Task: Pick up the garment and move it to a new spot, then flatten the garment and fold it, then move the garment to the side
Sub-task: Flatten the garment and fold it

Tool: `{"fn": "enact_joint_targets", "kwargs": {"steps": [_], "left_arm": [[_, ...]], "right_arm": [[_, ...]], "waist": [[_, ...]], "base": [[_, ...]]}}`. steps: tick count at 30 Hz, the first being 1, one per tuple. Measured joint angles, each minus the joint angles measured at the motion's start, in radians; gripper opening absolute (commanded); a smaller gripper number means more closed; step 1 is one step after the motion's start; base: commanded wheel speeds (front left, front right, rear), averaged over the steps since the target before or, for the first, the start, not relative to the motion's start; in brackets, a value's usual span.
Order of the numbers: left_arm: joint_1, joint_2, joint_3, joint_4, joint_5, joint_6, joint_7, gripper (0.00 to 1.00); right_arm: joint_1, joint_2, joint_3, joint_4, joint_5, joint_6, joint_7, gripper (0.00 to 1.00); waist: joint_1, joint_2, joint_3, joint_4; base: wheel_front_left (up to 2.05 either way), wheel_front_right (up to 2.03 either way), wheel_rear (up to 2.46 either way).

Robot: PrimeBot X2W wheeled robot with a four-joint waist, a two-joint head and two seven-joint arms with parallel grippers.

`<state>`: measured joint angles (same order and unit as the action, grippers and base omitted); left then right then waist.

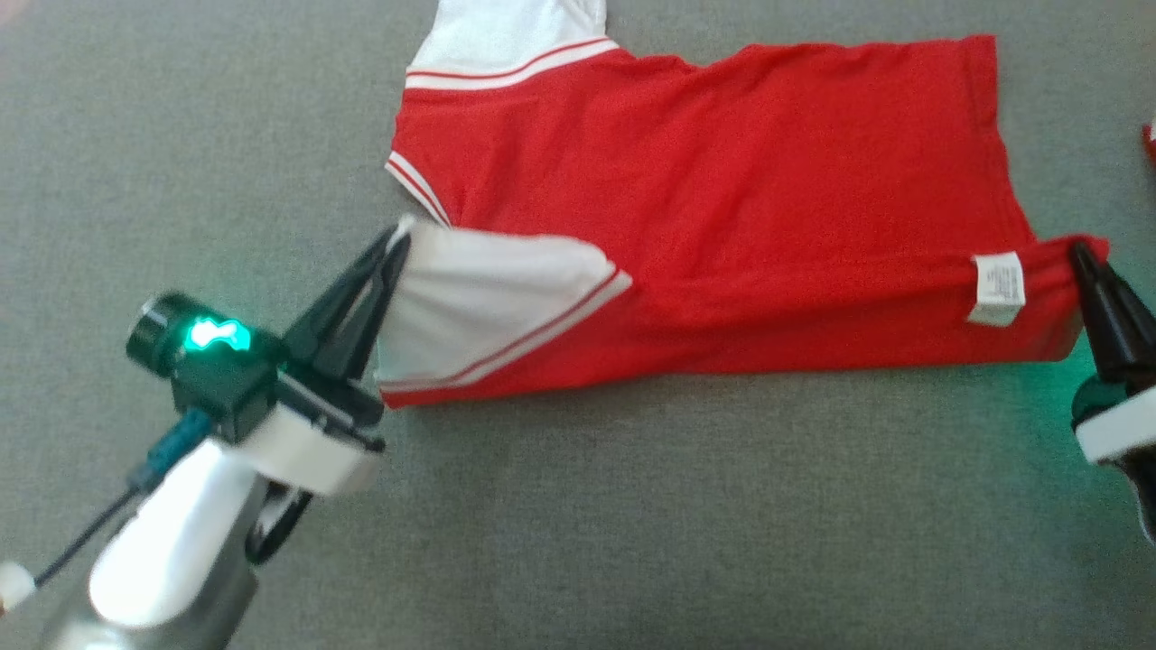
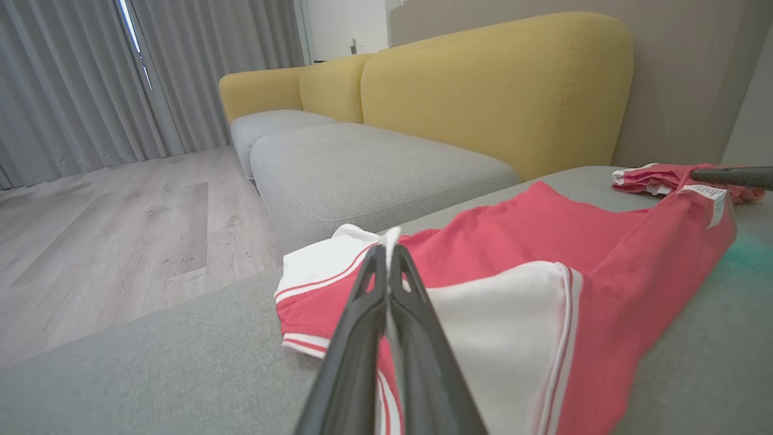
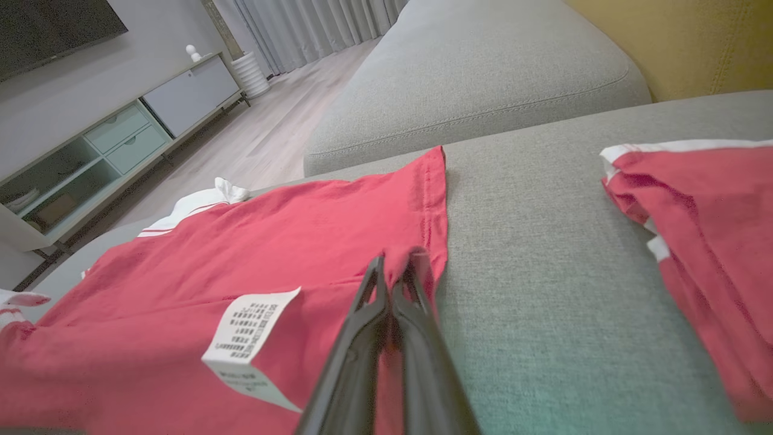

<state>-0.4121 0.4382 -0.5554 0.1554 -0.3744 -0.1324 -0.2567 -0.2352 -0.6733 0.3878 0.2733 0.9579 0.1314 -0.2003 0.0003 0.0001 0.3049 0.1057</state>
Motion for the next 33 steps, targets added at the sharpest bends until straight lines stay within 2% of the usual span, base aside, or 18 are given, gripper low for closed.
{"fn": "enact_joint_targets", "kwargs": {"steps": [10, 11, 12, 13, 14, 15, 16, 20, 23, 26, 27, 29, 33], "left_arm": [[-0.131, -0.017, -0.013, 0.116, 0.033, 0.000, 0.000, 0.00], [-0.137, -0.021, -0.011, 0.128, 0.036, 0.000, 0.000, 0.00], [-0.140, -0.026, -0.006, 0.139, 0.040, 0.000, 0.000, 0.25], [-0.142, -0.036, -0.001, 0.152, 0.041, 0.000, 0.000, 0.47], [-0.143, -0.046, 0.002, 0.165, 0.042, 0.000, 0.000, 0.75], [-0.143, -0.054, 0.003, 0.176, 0.046, 0.000, 0.000, 0.96], [-0.143, -0.064, 0.009, 0.189, 0.053, 0.000, 0.000, 1.00], [-0.140, -0.100, 0.063, 0.198, 0.063, 0.001, 0.000, 1.00], [-0.105, -0.135, 0.124, 0.180, 0.083, 0.021, 0.000, 1.00], [0.008, -0.182, 0.174, 0.166, 0.085, 0.046, 0.000, 1.00], [0.107, -0.220, 0.198, 0.170, 0.072, 0.049, 0.000, 1.00], [0.190, -0.257, 0.215, 0.192, 0.055, 0.054, 0.000, 1.00], [0.254, -0.298, 0.239, 0.285, 0.039, 0.063, 0.000, 1.00]], "right_arm": [[-0.162, 0.034, 0.072, 0.101, -0.027, 0.000, 0.016, 0.00], [-0.173, 0.034, 0.080, 0.111, -0.027, 0.000, 0.015, 0.09], [-0.184, 0.035, 0.088, 0.124, -0.027, 0.000, 0.015, 0.35], [-0.191, 0.035, 0.091, 0.137, -0.027, 0.000, 0.014, 0.81], [-0.196, 0.037, 0.091, 0.155, -0.027, 0.000, 0.010, 1.00], [-0.201, 0.039, 0.091, 0.170, -0.033, 0.000, 0.003, 1.00], [-0.204, 0.039, 0.093, 0.180, -0.041, 0.000, -0.004, 1.00], [-0.206, 0.039, 0.099, 0.191, -0.072, 0.000, -0.023, 1.00], [-0.202, 0.039, 0.097, 0.197, -0.115, 0.000, -0.035, 1.00], [-0.179, 0.042, 0.067, 0.195, -0.147, 0.000, -0.048, 1.00], [-0.145, 0.053, 0.039, 0.191, -0.161, 0.000, -0.048, 1.00], [-0.101, 0.073, 0.003, 0.179, -0.173, 0.000, -0.048, 1.00], [-0.029, 0.108, -0.044, 0.152, -0.198, 0.000, -0.048, 1.00]], "waist": [[-0.0001, 0.0000, 0.070, -0.011], [-0.0002, 0.0000, 0.075, -0.011], [-0.0001, 0.0000, 0.080, -0.012], [-0.0001, 0.0000, 0.083, -0.011], [-0.0001, 0.0000, 0.085, -0.009], [-0.0001, 0.0000, 0.086, -0.007], [-0.0001, 0.0000, 0.086, -0.006], [-0.0001, 0.0000, 0.079, -0.005], [-0.0003, 0.0000, 0.062, -0.008], [-0.0003, 0.0000, 0.037, -0.014], [-0.0004, 0.0000, 0.018, -0.018], [-0.0004, 0.0000, -0.003, -0.022], [-0.0005, 0.0000, -0.042, -0.031]], "base": [[0.00, 0.00, 0.00], [0.00, 0.00, 0.00], [0.00, 0.00, 0.00], [0.00, 0.00, 0.00], [0.00, 0.00, 0.00], [0.00, 0.00, 0.00], [0.00, 0.00, 0.00], [0.00, 0.00, 0.00], [0.00, 0.00, 0.00], [0.00, 0.00, 0.00], [0.00, 0.00, 0.00], [0.00, 0.00, 0.00], [0.00, 0.00, 0.00]]}}
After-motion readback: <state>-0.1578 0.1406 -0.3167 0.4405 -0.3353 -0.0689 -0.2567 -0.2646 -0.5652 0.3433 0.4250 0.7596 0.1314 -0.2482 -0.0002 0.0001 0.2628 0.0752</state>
